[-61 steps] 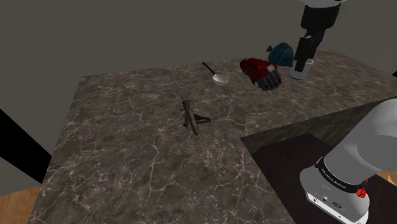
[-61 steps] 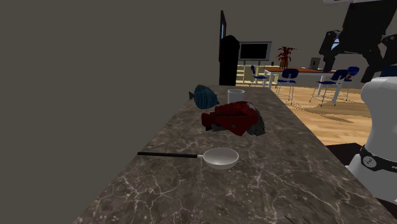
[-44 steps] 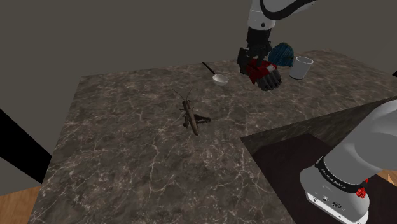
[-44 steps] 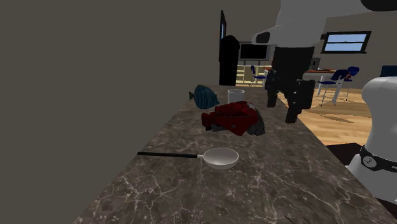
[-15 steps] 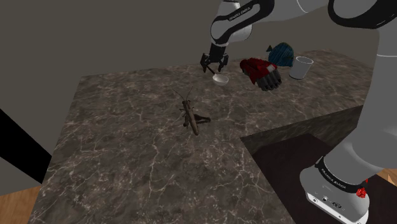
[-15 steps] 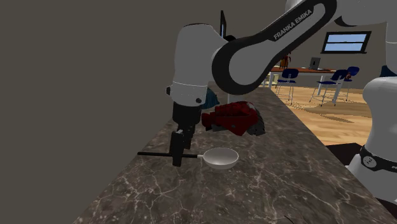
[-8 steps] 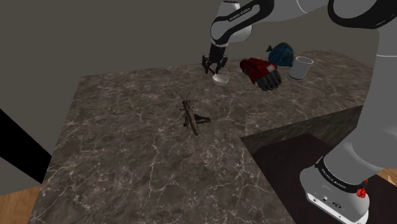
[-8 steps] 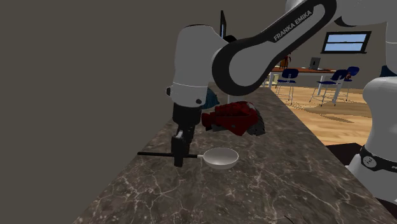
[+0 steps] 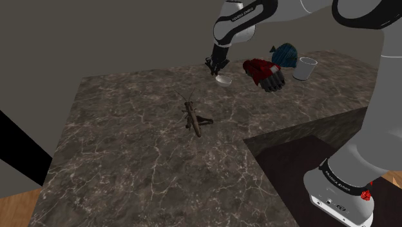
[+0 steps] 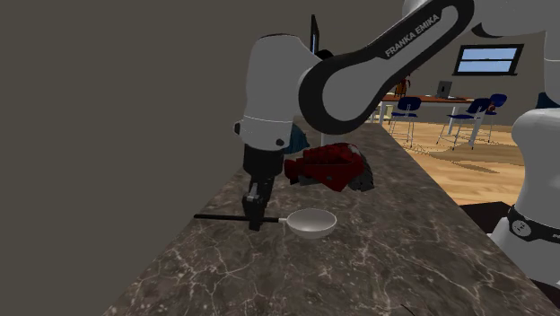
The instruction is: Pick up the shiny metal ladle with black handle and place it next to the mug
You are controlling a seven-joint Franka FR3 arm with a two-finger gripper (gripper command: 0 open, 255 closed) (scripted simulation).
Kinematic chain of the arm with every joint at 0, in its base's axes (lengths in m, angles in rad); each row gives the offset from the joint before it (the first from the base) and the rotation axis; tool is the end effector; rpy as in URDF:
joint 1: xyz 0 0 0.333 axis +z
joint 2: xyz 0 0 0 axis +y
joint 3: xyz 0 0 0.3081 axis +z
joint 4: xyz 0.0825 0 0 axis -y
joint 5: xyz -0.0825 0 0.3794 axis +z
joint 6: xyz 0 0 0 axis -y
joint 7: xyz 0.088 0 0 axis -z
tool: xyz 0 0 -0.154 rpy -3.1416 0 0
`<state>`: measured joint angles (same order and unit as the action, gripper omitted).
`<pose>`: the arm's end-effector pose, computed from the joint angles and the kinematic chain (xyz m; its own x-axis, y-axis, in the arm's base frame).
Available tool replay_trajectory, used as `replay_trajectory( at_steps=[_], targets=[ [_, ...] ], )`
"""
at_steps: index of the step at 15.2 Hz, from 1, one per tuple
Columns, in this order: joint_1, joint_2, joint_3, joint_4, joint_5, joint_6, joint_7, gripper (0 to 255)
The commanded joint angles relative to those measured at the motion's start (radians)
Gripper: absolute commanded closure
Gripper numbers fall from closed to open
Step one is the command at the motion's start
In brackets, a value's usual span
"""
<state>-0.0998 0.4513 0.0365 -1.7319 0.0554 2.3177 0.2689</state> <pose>0.6731 -0.0414 0.2832 0.9239 -0.3660 0.1119 -0.3568 -0.9294 -0.0943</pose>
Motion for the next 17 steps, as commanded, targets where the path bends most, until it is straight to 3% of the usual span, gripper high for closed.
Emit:
replay_trajectory(
  at_steps=[1,17],
  targets=[
    [0.001,-0.001,0.001,-0.003,0.0,0.002,0.0,255],
    [0.0,-0.085,0.0,0.092,-0.003,-0.179,0.01,255]
  ],
)
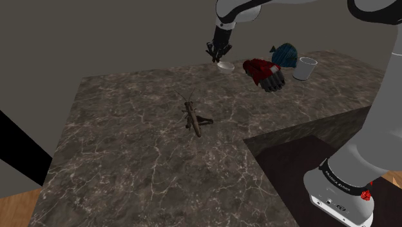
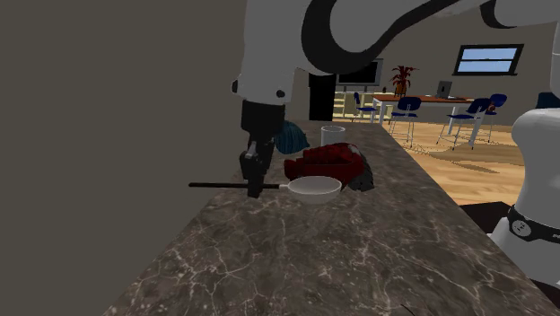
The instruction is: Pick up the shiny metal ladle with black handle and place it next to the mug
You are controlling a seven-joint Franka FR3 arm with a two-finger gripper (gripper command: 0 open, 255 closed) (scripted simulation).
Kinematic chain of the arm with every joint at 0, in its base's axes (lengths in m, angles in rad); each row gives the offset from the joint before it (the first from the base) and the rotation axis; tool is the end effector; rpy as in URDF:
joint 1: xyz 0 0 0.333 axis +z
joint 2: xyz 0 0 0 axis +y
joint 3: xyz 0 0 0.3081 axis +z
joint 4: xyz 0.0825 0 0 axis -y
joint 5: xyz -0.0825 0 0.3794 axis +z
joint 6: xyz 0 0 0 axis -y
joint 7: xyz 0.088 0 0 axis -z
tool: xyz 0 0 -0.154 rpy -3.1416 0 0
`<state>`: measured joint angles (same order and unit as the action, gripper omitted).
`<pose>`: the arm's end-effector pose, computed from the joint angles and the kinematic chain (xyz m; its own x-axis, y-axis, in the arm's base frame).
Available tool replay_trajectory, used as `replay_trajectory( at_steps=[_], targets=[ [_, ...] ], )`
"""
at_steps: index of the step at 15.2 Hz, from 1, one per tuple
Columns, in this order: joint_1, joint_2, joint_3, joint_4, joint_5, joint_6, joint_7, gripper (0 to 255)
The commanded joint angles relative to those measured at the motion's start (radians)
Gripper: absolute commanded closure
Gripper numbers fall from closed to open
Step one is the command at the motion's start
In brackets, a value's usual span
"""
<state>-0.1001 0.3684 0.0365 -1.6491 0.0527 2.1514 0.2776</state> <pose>0.6723 -0.0406 0.3607 0.9245 -0.3647 0.1109 -0.3555 -0.9299 -0.0947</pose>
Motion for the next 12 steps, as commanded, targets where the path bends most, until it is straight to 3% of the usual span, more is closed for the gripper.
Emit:
replay_trajectory(
  at_steps=[1,12],
  targets=[
    [0.0,-0.006,0.0,0.018,-0.001,-0.024,0.002,255],
    [0.0,-0.035,0.0,0.125,-0.003,-0.16,0.009,255]
  ],
)
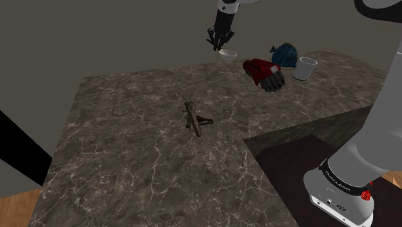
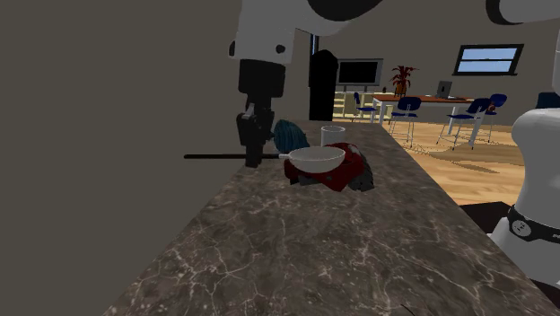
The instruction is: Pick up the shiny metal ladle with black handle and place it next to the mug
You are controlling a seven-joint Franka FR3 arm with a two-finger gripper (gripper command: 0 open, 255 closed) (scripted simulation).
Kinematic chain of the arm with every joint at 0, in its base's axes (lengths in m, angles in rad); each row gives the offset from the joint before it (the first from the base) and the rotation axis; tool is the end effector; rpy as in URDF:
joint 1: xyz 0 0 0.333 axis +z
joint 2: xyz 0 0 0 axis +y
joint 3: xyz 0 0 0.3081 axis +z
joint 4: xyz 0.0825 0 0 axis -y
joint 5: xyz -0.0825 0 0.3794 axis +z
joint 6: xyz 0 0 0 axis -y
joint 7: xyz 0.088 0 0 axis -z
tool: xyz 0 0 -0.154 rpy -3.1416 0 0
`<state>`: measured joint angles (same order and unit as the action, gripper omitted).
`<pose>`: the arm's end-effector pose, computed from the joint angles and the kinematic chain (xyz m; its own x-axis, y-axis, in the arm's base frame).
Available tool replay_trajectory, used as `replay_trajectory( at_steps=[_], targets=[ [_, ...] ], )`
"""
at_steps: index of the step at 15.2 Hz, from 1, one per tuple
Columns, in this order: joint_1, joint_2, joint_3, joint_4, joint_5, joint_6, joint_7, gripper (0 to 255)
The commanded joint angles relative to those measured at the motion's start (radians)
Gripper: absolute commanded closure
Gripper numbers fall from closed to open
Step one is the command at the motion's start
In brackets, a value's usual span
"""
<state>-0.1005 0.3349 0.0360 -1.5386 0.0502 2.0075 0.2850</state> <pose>0.6725 -0.0407 0.4220 0.9245 -0.3647 0.1109 -0.3555 -0.9299 -0.0947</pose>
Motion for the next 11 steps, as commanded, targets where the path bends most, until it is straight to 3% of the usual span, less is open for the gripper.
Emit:
replay_trajectory(
  at_steps=[1,5,11],
  targets=[
    [0.0,-0.002,0.0,0.026,-0.001,-0.029,0.002,255],
    [0.0,-0.005,0.0,0.073,-0.002,-0.078,0.005,255],
    [-0.087,-0.058,-0.038,0.0,0.029,-0.066,-0.127,255]
  ],
)
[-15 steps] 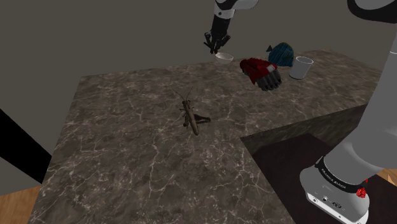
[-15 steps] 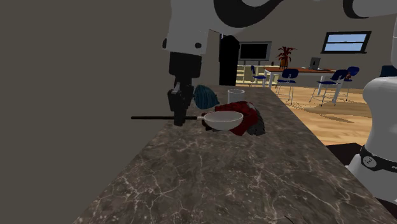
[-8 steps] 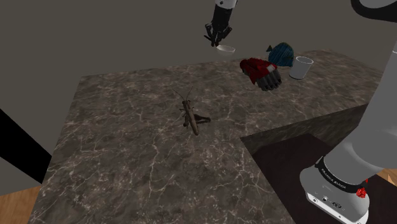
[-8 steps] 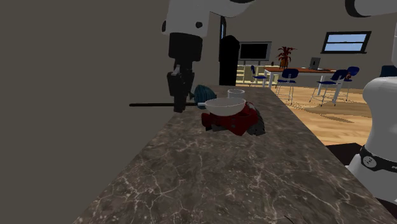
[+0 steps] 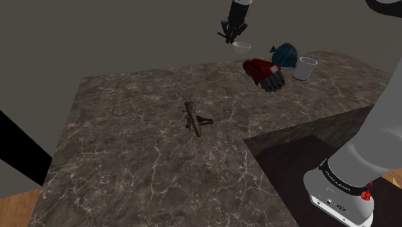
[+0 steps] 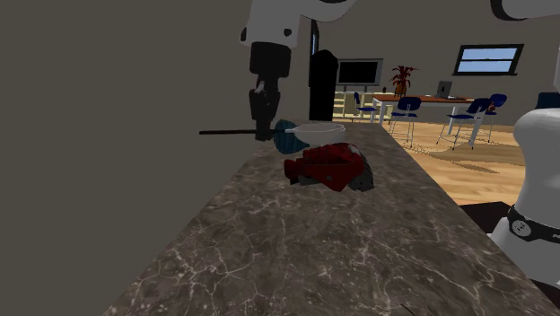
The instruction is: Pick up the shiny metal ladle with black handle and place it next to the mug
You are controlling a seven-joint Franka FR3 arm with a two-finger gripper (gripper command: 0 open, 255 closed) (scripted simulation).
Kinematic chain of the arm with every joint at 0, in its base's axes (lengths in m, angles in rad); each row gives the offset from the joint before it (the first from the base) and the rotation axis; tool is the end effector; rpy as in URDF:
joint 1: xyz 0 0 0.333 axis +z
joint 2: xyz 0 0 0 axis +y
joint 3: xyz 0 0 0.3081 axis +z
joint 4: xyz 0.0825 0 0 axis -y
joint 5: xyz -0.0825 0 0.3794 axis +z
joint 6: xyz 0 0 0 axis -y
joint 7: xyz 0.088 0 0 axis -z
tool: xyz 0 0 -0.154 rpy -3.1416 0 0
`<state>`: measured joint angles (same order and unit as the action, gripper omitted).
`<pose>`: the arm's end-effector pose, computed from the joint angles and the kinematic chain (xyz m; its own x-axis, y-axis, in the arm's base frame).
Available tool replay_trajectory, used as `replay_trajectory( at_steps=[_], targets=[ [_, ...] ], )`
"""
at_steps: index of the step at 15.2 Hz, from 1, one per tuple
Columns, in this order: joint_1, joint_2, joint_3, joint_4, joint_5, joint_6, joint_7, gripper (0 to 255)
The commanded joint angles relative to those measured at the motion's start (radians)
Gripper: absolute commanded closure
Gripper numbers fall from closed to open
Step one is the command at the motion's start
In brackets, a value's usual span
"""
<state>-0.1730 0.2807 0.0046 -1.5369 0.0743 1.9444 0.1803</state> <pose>0.6515 -0.1027 0.4522 0.9241 -0.3659 0.1103 -0.3567 -0.9294 -0.0946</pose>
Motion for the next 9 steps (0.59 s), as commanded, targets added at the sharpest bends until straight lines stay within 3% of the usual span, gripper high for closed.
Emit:
replay_trajectory(
  at_steps=[1,9],
  targets=[
    [-0.028,-0.009,-0.013,-0.009,0.009,-0.003,-0.045,255],
    [-0.143,-0.017,-0.07,-0.017,0.046,-0.019,-0.223,255]
  ],
)
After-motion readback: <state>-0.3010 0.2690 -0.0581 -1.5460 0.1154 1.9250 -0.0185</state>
